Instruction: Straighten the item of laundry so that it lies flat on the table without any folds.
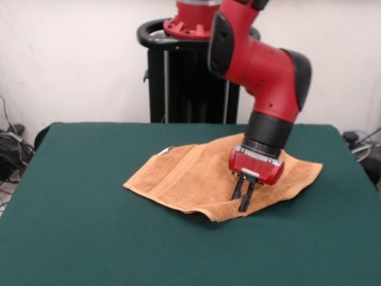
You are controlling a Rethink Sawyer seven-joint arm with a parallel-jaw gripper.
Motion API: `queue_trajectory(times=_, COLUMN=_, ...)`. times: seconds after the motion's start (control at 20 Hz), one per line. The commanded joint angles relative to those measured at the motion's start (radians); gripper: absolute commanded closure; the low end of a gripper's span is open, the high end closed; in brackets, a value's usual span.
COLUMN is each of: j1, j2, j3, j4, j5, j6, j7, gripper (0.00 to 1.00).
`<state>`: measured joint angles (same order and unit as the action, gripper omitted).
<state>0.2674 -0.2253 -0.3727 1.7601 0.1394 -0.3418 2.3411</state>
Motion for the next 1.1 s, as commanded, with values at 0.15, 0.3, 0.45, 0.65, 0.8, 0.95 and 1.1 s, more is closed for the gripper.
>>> queue_trajectory(times=0.15, j1=-0.174, j2=0.023, j3=0.323, j4=-0.047, j5=-0.146, j6=0.059, j7=0.113, gripper=1.00)
queue_trajectory(times=0.3, j1=-0.230, j2=-0.001, j3=0.383, j4=-0.041, j5=-0.193, j6=0.104, j7=0.098, gripper=1.00)
queue_trajectory(times=0.45, j1=-0.283, j2=-0.045, j3=0.438, j4=-0.015, j5=-0.245, j6=0.141, j7=0.085, gripper=1.00)
queue_trajectory(times=0.65, j1=-0.325, j2=-0.144, j3=0.485, j4=0.059, j5=-0.280, j6=0.168, j7=0.101, gripper=1.00)
queue_trajectory(times=0.8, j1=-0.336, j2=-0.179, j3=0.500, j4=0.075, j5=-0.283, j6=0.175, j7=0.104, gripper=1.00)
queue_trajectory(times=0.95, j1=-0.333, j2=-0.187, j3=0.506, j4=0.058, j5=-0.268, j6=0.176, j7=0.104, gripper=1.00)
queue_trajectory(times=1.1, j1=-0.294, j2=-0.187, j3=0.481, j4=0.016, j5=-0.206, j6=0.190, j7=0.113, gripper=1.00)
